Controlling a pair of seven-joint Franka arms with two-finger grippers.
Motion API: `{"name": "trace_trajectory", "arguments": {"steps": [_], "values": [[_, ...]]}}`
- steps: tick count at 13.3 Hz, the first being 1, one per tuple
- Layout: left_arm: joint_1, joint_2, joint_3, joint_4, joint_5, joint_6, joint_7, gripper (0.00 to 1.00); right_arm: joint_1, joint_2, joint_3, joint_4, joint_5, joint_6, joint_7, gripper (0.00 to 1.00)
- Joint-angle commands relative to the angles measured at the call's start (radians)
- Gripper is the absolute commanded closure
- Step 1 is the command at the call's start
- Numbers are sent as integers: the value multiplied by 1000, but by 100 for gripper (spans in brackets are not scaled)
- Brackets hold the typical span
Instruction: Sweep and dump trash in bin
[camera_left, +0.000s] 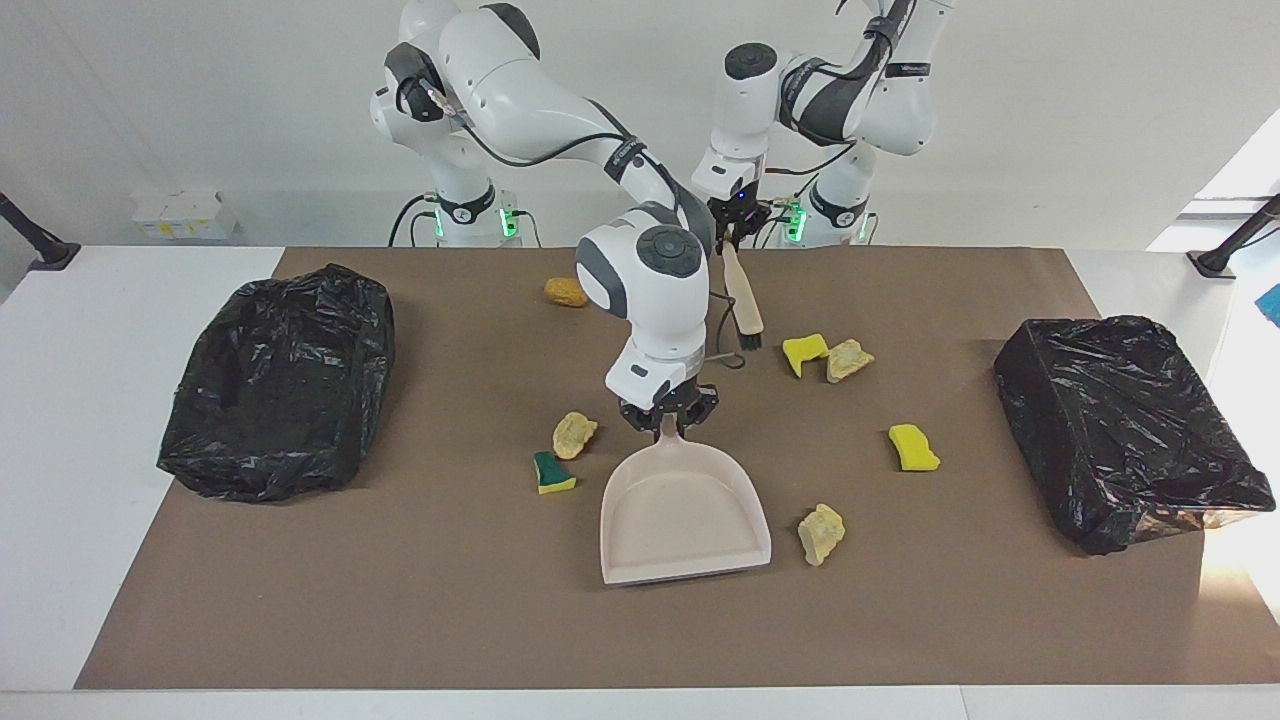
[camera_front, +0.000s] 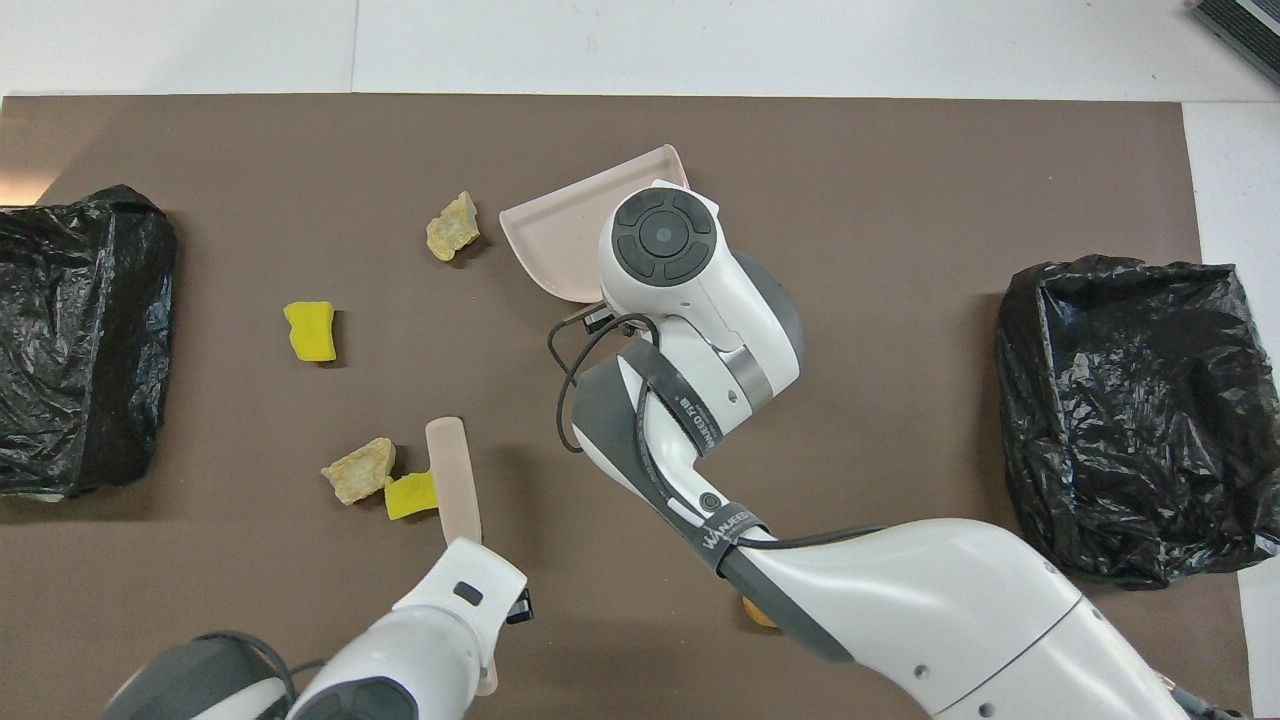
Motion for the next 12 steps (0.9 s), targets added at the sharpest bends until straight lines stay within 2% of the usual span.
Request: {"name": "trace_trajectory", "arguments": {"steps": [1, 4, 7, 8, 10, 12], "values": [[173, 92, -13, 97, 12, -18, 183, 100, -45, -38, 10, -39, -23, -16, -230, 100], [308, 252, -11, 259, 12, -10, 347, 100, -67, -37, 11, -39, -97, -45, -412, 100], [357, 477, -8, 461, 12, 11, 403, 100, -111, -35, 15, -35, -127, -56, -665, 100], [383, 530, -10, 518, 12, 21, 433, 100, -130, -31, 15, -35, -125, -55, -760, 100], [425, 619, -10, 585, 12, 53, 528, 100, -156, -20, 15, -32, -127, -44, -925, 100], [445, 683, -10, 586, 10, 140, 596, 100, -173, 3, 15, 0, -118, -44, -1078, 100]]}}
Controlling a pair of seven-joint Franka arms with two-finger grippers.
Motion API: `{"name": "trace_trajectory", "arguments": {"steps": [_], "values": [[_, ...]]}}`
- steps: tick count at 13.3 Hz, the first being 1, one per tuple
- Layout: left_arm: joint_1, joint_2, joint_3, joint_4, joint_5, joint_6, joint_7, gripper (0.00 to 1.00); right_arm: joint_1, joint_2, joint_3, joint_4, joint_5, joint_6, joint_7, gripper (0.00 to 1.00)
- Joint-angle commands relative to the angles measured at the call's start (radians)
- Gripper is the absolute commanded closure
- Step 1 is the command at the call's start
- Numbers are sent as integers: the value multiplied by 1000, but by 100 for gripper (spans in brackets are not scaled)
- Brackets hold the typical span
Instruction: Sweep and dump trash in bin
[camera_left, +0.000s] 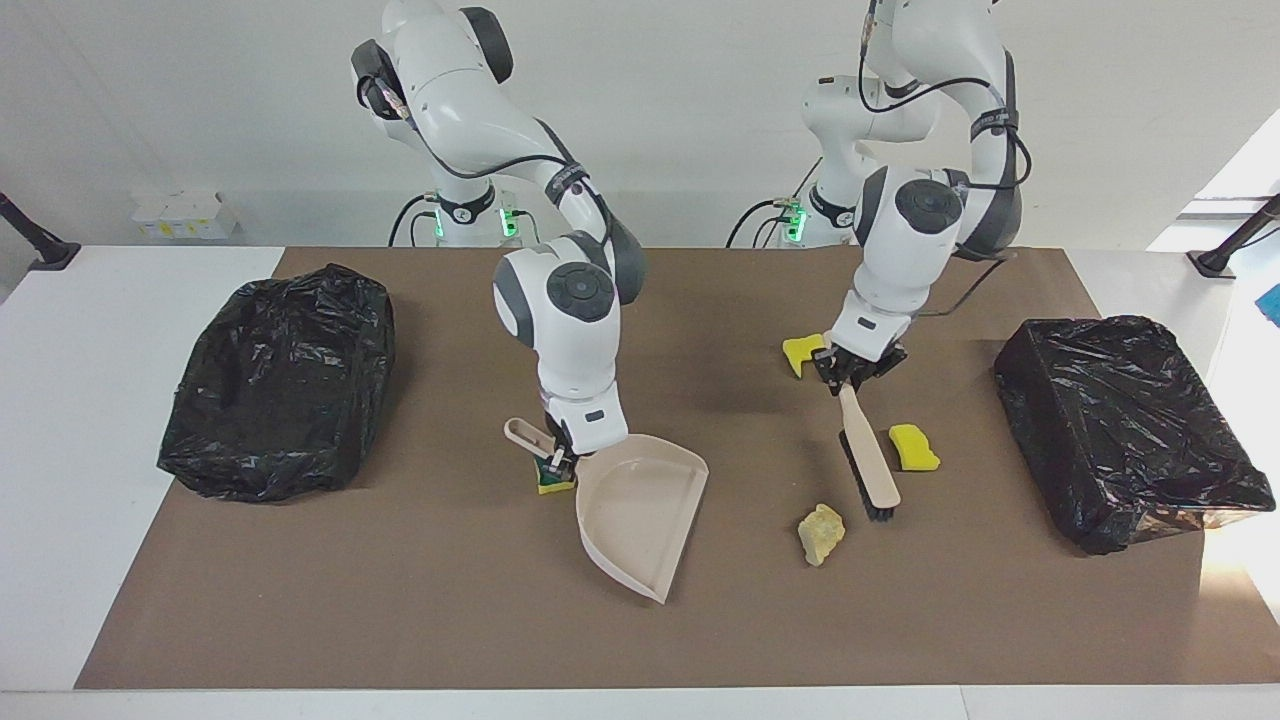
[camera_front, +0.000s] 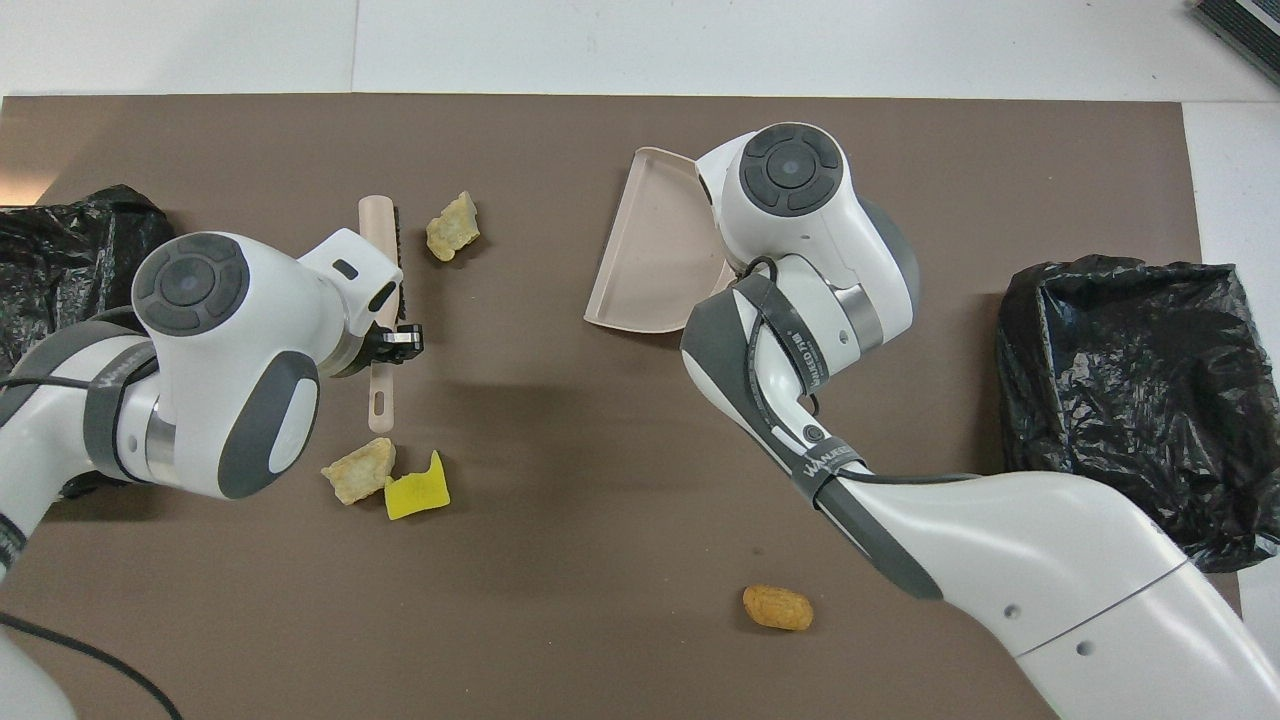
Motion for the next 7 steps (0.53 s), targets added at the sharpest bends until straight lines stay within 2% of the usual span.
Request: {"name": "trace_trajectory", "arguments": {"steps": [1, 2, 7], "values": [[43, 82, -14, 41, 6, 80, 103, 100, -36, 41, 20, 52, -11, -5, -203, 100], [50, 87, -15, 41, -5, 82, 145, 100, -35, 60, 21, 86, -12, -5, -242, 100], [-5, 116, -20, 43, -100, 114, 193, 100, -19, 81, 24, 103, -23, 34, -343, 100]]}}
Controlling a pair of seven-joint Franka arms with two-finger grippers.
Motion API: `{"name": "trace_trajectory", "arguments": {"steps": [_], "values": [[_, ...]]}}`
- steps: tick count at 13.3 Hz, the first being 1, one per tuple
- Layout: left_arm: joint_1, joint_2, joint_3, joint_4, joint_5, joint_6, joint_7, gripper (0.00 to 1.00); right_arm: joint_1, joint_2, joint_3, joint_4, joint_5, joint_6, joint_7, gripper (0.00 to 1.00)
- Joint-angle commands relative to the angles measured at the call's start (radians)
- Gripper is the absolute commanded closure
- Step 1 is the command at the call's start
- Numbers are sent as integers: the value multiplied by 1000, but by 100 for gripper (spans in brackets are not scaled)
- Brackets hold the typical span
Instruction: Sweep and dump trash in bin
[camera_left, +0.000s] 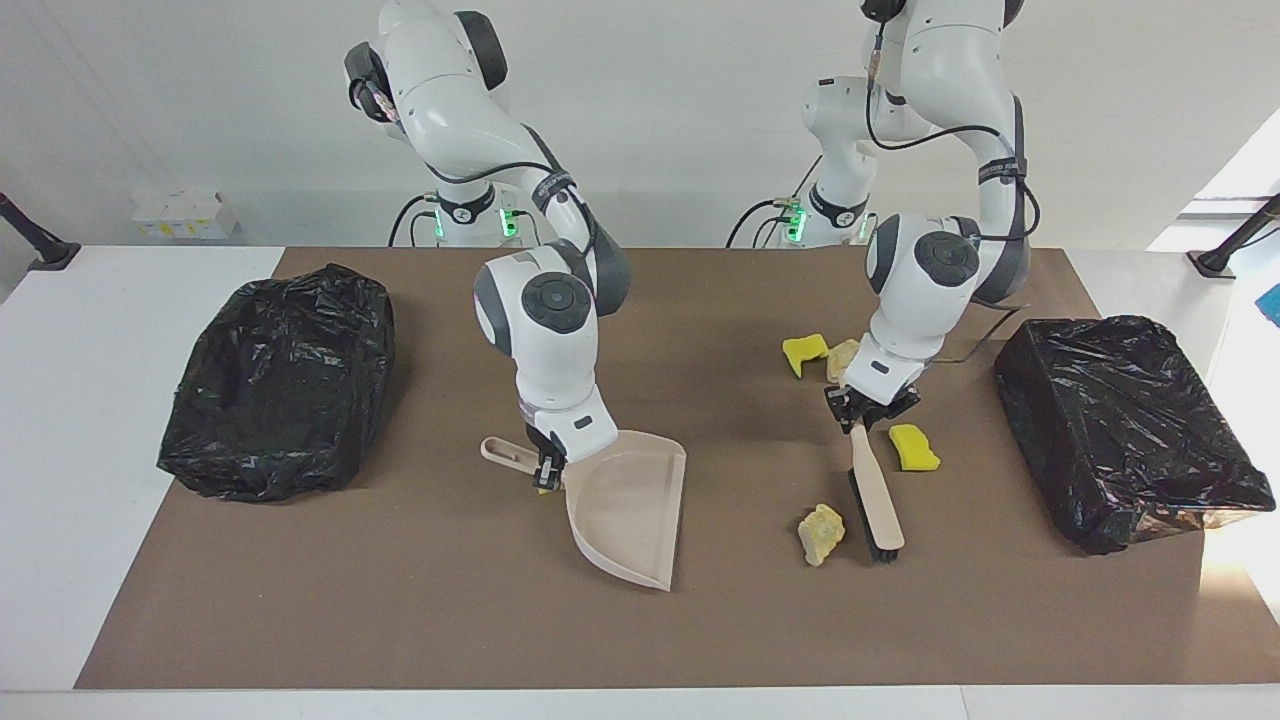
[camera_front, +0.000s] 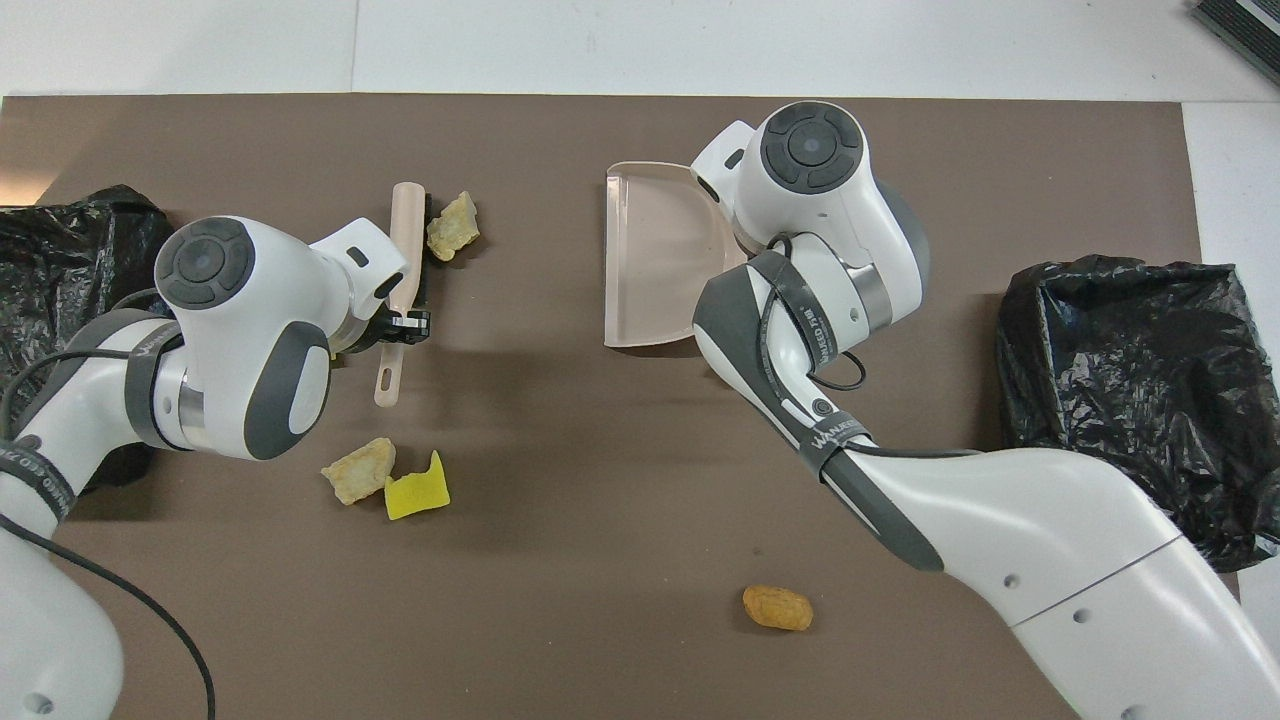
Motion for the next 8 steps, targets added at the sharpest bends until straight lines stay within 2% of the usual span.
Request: {"name": "trace_trajectory", "arguments": {"steps": [1, 5, 8], "values": [[-44, 23, -1, 17, -52, 25, 19, 100, -6, 29, 19, 24, -21, 26, -91, 100], [-199, 9, -6, 11, -146, 24, -2, 100, 3, 17, 19, -18, -15, 23, -160, 100], [-314, -11, -6, 16, -187, 7, -98, 100, 10, 6, 19, -48, -17, 37, -160, 100]]}}
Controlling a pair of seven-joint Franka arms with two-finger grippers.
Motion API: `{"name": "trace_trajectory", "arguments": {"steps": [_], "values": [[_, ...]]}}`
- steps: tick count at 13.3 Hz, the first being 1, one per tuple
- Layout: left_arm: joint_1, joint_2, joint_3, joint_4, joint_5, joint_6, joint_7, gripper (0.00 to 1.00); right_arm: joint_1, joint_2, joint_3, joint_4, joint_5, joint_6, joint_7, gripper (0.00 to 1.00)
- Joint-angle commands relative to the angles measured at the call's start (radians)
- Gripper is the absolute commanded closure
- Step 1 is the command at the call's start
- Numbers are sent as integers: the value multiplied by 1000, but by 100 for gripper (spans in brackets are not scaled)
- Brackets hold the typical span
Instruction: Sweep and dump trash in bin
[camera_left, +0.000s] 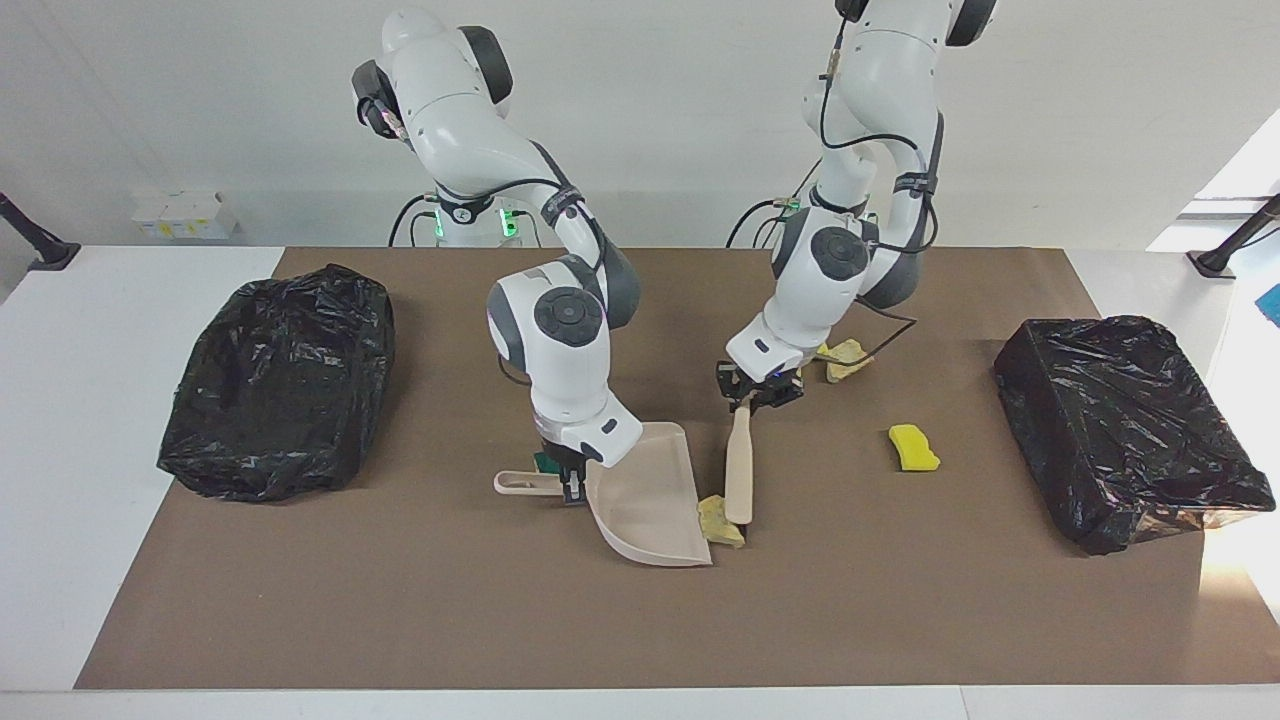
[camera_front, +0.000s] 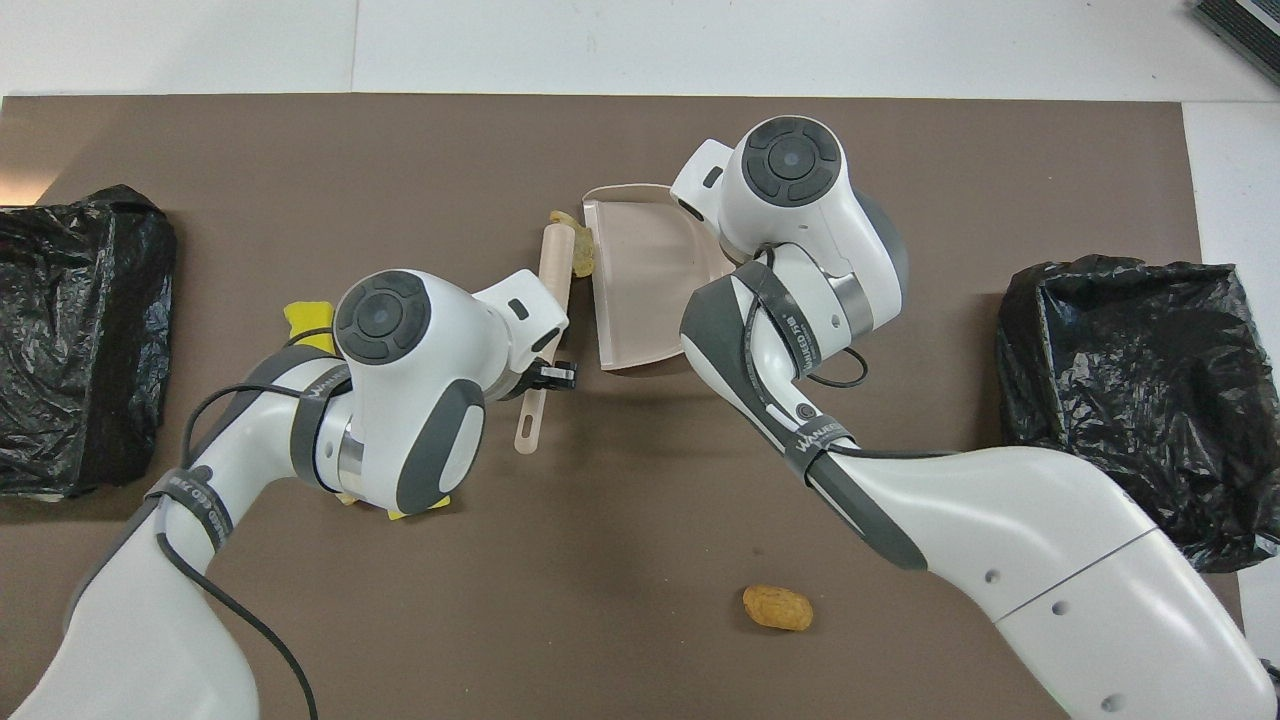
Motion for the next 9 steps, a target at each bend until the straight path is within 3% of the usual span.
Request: {"name": "trace_trajectory", "arguments": {"steps": [1, 5, 9], "values": [[-71, -44, 11, 11, -30, -29, -58, 100, 1, -9, 13, -30, -17, 13, -29, 100], [-56, -162, 20, 18, -55, -212, -67, 100, -1, -9, 13, -30, -17, 12, -34, 100], [27, -224, 32, 2, 2, -384, -309, 100, -12, -19, 13, -35, -10, -11, -68, 100]]}}
